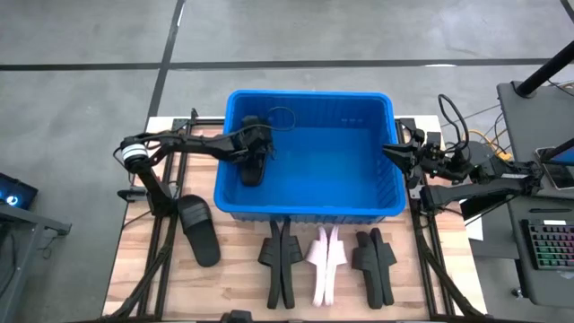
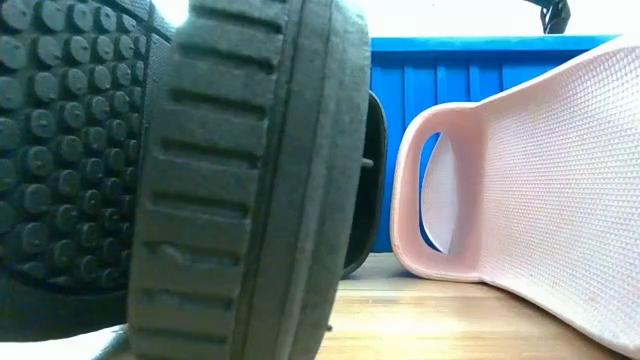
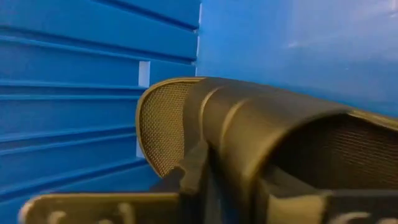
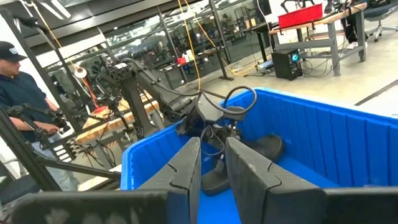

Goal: Pick and place slides into bin
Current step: Put the black slides into the blue bin

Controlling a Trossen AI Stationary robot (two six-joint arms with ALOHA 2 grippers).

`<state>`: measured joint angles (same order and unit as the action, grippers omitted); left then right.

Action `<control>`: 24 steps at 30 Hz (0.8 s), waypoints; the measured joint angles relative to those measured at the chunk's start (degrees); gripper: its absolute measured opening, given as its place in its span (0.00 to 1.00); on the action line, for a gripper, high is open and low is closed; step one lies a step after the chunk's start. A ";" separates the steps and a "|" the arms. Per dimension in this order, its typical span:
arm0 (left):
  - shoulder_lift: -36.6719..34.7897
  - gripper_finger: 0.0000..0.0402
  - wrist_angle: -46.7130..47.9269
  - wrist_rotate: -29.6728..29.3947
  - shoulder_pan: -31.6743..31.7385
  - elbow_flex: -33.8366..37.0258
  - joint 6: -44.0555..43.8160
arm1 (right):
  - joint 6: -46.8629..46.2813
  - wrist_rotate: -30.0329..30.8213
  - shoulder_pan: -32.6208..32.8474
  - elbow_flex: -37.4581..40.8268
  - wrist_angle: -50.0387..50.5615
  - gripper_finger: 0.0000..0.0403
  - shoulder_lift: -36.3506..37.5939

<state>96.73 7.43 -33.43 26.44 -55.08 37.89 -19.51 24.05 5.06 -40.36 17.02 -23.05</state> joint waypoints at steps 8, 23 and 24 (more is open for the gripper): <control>0.02 0.51 0.05 0.01 0.36 -0.25 -0.02 | 0.02 0.00 0.02 0.00 0.00 0.19 0.00; -0.02 0.78 15.36 5.81 0.34 -3.75 -1.67 | 0.03 0.00 0.00 0.00 0.05 0.17 0.00; -0.02 0.78 16.51 5.87 0.33 -4.46 -1.87 | 0.04 0.00 0.02 0.00 0.07 0.17 0.00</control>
<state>96.71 23.94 -27.56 26.77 -59.53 36.02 -19.46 24.05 5.08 -40.36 17.08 -23.05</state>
